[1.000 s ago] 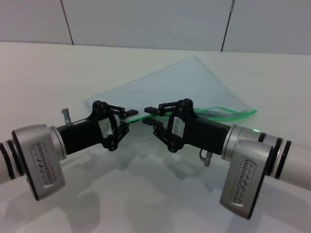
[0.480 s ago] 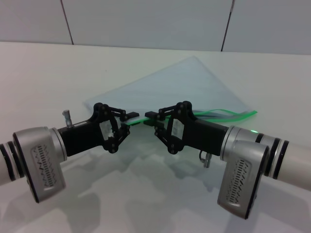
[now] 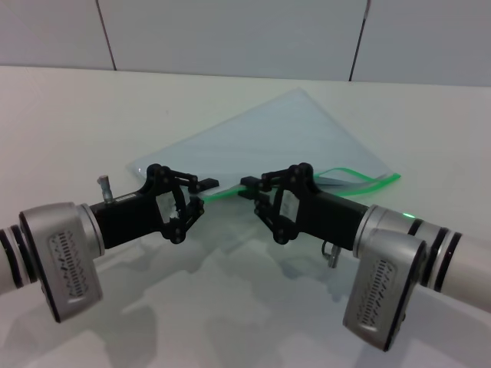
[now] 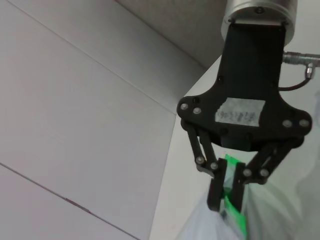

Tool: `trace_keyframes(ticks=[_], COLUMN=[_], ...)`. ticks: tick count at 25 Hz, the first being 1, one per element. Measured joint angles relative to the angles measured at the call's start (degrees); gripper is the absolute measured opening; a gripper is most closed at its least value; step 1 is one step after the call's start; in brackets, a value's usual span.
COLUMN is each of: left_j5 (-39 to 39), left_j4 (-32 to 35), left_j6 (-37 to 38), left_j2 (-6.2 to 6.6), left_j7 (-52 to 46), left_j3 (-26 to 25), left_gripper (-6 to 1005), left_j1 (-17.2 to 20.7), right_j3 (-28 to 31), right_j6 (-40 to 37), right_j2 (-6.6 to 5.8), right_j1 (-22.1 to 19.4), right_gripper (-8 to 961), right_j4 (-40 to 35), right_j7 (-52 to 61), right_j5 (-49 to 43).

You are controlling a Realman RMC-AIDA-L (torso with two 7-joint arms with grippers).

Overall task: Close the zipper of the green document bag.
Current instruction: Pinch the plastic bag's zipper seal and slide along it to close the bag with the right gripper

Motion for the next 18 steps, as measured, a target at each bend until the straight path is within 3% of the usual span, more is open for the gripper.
trace_keyframes(ticks=[10,18], left_j5=[0.0,0.0], left_j4=[0.0,0.0], left_j6=[0.1,0.3], left_j2=[0.01,0.01], left_j7=[0.4,0.5], left_j3=[0.0,0.0], left_gripper=[50,49], left_j1=[0.6,0.8], right_j3=[5.1,13.4], right_j6=[0.3,2.9], right_j2=[-0.26,-0.26], right_j1=[-3.5,-7.2], right_gripper=[76,76], right_j4=[-2.3,-6.5], right_j7=[-0.1,-0.1], right_j5=[0.1,0.1])
